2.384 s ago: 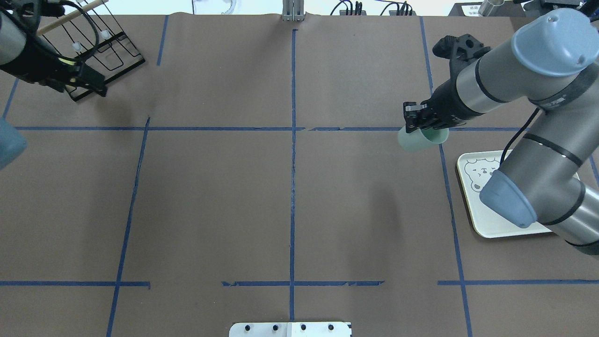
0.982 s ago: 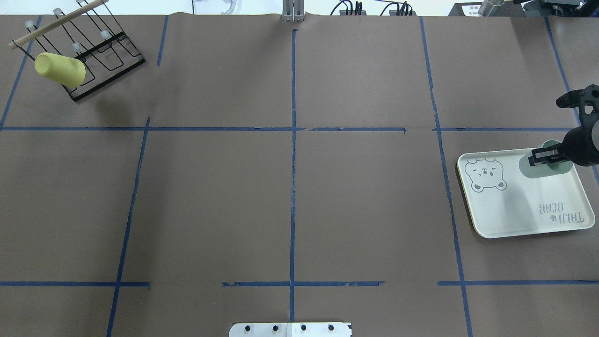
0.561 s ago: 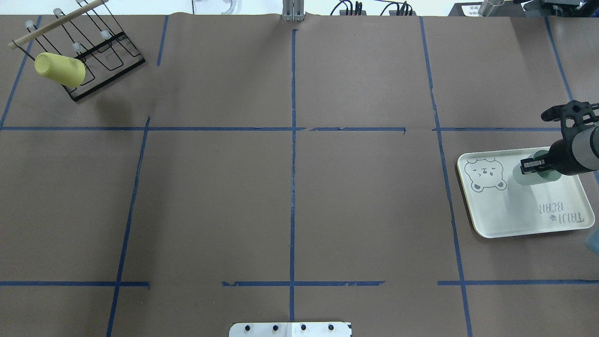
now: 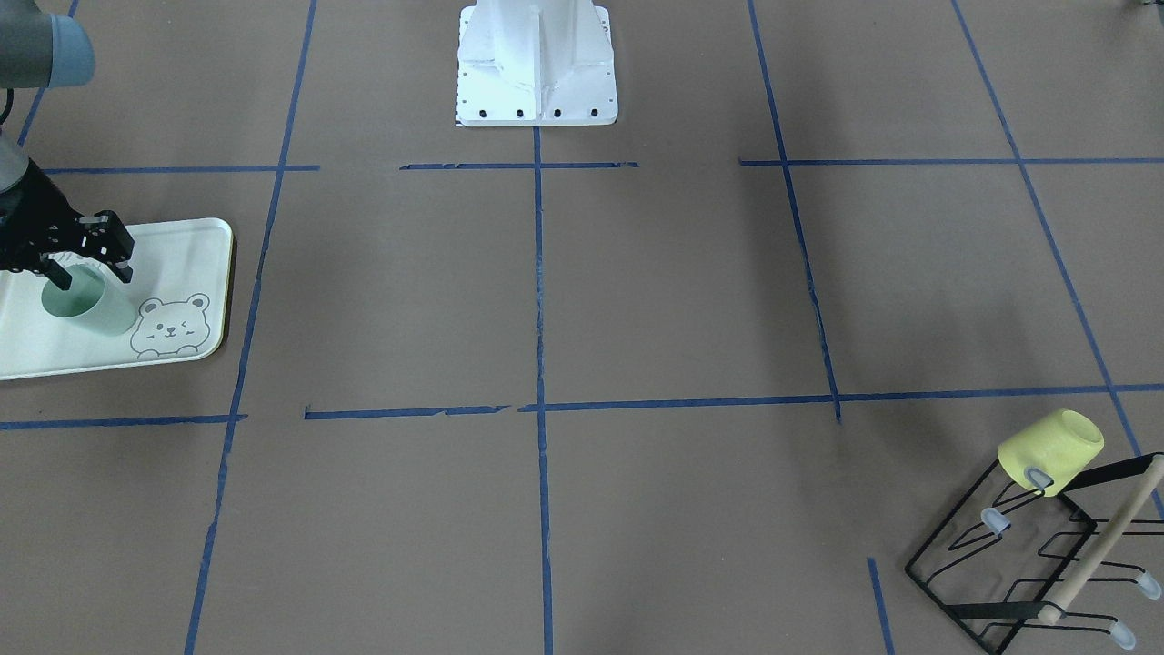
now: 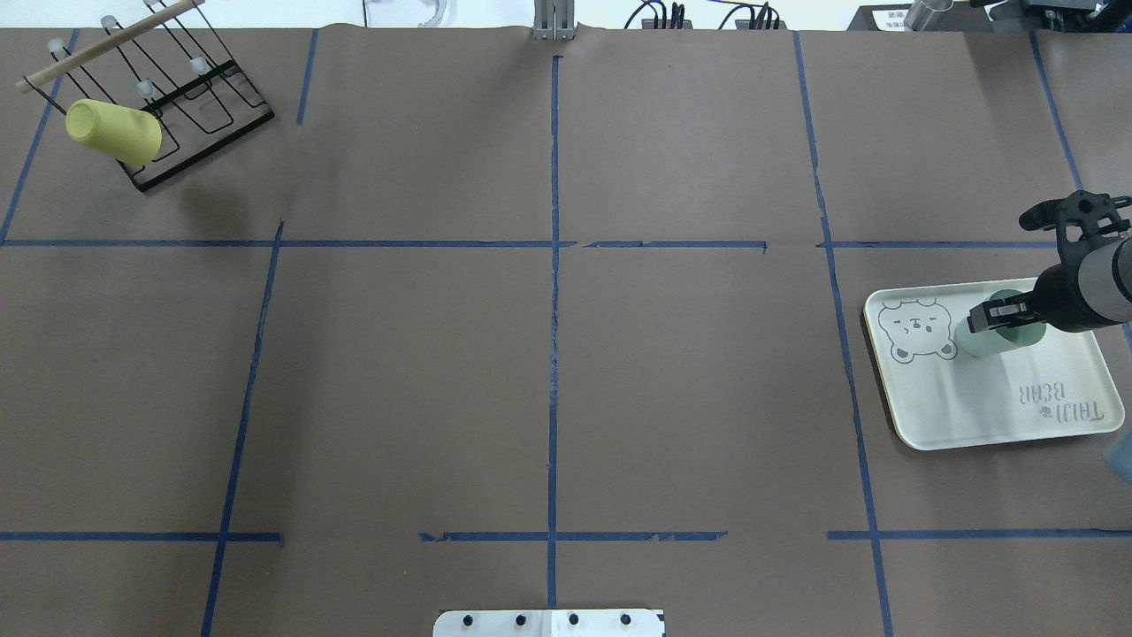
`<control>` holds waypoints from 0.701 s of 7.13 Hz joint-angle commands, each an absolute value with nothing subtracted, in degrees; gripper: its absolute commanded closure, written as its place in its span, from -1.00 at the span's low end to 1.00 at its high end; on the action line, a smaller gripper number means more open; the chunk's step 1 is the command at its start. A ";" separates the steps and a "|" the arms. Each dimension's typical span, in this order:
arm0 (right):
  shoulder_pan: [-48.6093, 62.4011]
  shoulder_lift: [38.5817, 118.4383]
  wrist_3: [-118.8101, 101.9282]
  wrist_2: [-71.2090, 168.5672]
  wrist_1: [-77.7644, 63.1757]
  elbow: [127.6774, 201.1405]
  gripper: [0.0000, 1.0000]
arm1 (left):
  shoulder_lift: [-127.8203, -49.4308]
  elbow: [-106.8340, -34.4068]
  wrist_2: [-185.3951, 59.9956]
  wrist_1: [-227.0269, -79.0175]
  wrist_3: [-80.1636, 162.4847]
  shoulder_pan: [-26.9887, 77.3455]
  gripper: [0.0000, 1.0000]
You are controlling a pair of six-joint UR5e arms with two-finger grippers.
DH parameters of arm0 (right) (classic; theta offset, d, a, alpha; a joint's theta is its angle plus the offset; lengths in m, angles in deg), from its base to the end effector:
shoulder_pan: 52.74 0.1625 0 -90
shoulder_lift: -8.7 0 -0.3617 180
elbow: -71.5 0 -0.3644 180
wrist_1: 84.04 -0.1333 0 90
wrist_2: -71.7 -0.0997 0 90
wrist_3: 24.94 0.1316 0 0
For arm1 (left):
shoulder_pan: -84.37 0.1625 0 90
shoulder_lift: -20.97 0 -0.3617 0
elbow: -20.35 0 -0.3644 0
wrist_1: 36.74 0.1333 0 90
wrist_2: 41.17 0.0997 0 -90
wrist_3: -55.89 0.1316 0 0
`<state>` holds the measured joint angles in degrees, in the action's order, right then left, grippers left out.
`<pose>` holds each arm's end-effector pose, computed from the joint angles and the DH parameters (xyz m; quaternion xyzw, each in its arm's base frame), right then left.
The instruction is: Left arm grabs green cup and hands to right arm on tray
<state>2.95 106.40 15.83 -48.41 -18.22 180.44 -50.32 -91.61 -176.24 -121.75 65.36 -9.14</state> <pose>-0.2016 -0.4147 0.4849 0.0822 -0.3752 -0.0271 0.9229 -0.0612 -0.3415 0.5804 0.0294 0.3823 0.0422 0.9226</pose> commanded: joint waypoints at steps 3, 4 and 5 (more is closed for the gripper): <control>23.41 108.71 -17.38 -59.86 -1.11 182.68 -1.00 | -50.40 -90.66 -175.81 -123.93 65.91 -9.05 -1.00; 27.73 111.16 -24.34 -61.61 0.84 182.42 -1.00 | -50.40 -90.74 -175.90 -124.19 66.00 -9.14 -1.00; 30.64 115.01 -28.59 -62.06 1.04 182.07 -1.00 | -50.49 -90.57 -175.90 -124.63 65.82 -9.14 -1.00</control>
